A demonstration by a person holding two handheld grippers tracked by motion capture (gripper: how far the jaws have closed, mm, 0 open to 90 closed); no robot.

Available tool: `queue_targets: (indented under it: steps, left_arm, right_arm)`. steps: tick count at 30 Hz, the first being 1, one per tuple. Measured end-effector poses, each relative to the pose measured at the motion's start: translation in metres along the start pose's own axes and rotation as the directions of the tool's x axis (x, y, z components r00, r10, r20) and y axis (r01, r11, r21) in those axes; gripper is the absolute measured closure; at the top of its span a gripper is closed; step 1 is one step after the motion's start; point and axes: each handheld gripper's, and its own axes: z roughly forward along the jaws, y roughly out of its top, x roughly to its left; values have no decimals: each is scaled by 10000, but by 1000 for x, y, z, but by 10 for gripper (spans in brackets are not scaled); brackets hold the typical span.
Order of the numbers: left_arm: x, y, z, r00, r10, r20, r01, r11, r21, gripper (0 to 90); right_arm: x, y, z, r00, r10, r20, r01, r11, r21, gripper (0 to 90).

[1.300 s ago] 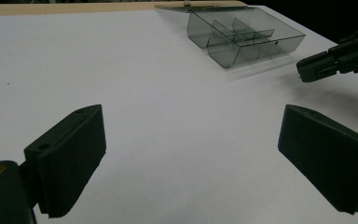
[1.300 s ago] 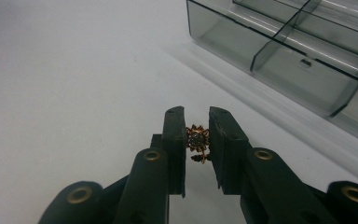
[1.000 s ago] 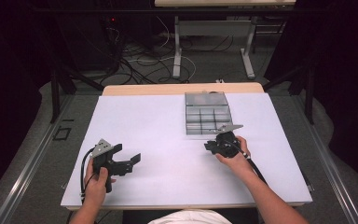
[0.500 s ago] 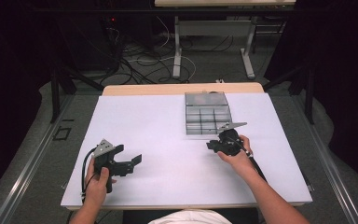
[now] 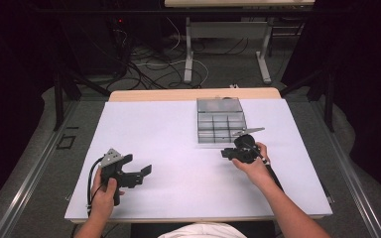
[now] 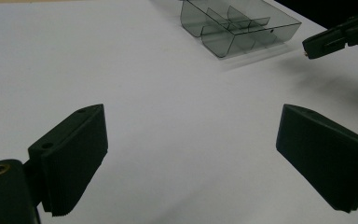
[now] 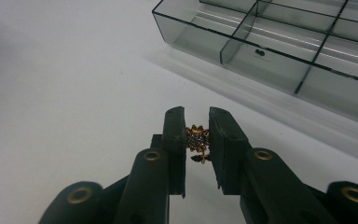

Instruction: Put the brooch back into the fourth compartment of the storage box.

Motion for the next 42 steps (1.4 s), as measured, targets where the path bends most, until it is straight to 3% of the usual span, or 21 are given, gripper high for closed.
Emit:
queue_targets:
  steps: [12, 18, 26, 32, 42]
  left_arm:
    - [0, 0, 0, 9999, 8, -145, -9, 10000, -49, 97]
    - [1, 0, 0, 9991, 215, -365, -215, 9998, -7, 115]
    - [1, -1, 1, 9972, 87, -742, -95, 9999, -105, 123]
    - [2, -1, 2, 9920, 124, -1257, -123, 9999, 15, 119]
    - [4, 0, 5, 9797, 449, -1955, -333, 9975, 624, 42]
  right_arm:
    - [-4, 7, -7, 9977, 653, -203, -647, 9975, 291, 774]
    - [-4, 11, -9, 9977, 622, -275, -603, 9961, 643, 775]
    - [-4, 20, -12, 9987, 447, -228, -425, 9951, 891, 775]
    - [0, 28, -12, 9993, 304, -229, -280, 9947, 993, 775]
    - [3, 38, -9, 9995, 228, -207, -206, 9948, 995, 775]
